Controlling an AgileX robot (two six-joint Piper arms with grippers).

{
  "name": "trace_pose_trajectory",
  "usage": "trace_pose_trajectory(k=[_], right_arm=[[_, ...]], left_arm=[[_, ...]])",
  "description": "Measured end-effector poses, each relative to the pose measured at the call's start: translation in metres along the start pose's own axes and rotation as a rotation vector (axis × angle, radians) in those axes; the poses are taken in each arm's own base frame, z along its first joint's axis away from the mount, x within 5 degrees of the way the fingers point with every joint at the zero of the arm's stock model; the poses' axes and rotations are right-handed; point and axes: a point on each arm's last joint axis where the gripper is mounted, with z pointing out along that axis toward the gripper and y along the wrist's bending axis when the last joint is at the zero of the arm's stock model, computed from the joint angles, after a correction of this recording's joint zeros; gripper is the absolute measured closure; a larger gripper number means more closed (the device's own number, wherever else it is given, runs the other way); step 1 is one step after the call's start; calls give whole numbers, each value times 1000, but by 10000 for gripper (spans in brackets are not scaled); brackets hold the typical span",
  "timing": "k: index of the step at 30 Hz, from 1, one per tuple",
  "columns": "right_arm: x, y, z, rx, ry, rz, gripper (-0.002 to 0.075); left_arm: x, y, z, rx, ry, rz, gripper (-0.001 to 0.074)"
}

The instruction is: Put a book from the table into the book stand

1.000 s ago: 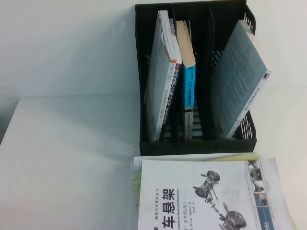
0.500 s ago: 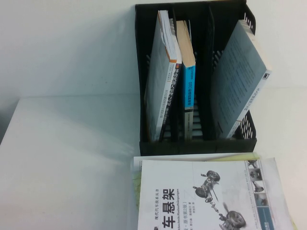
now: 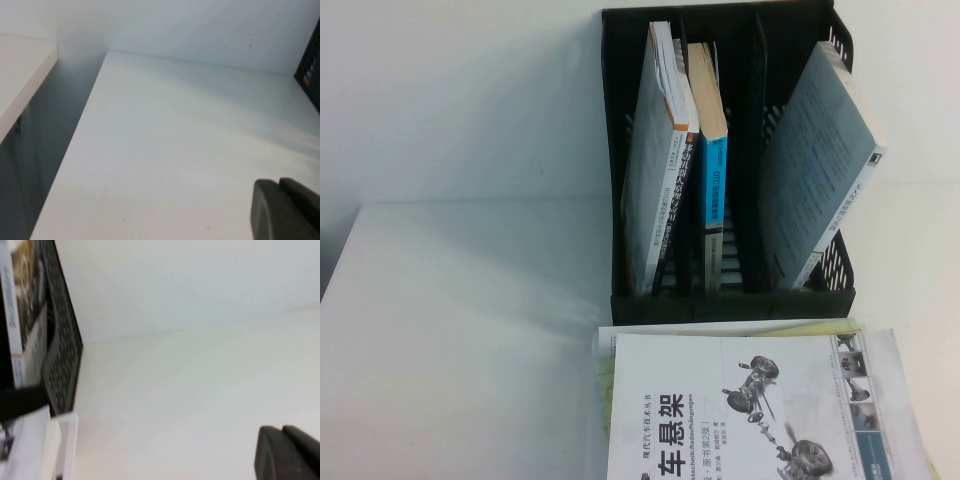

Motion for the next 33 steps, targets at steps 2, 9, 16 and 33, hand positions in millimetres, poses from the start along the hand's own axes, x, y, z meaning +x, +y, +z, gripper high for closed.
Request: trace_pose_trajectory(k=[2,9,16,33], right_arm=[[-7,1,0,-13,-82,1,729],[-27,4,-4,-45,-298,1,729],[-29,4,-5,-49,-326,1,729],[-110,12,-56,-148,-937,81,729]], left_arm=[[-5,-2,0,18,-50,-17,738],[-24,-7,-3,126,-245,-377,738],[-24,-7,-3,150,-238,-550,738],[-81,-24,-34,307,-642,-270,738]])
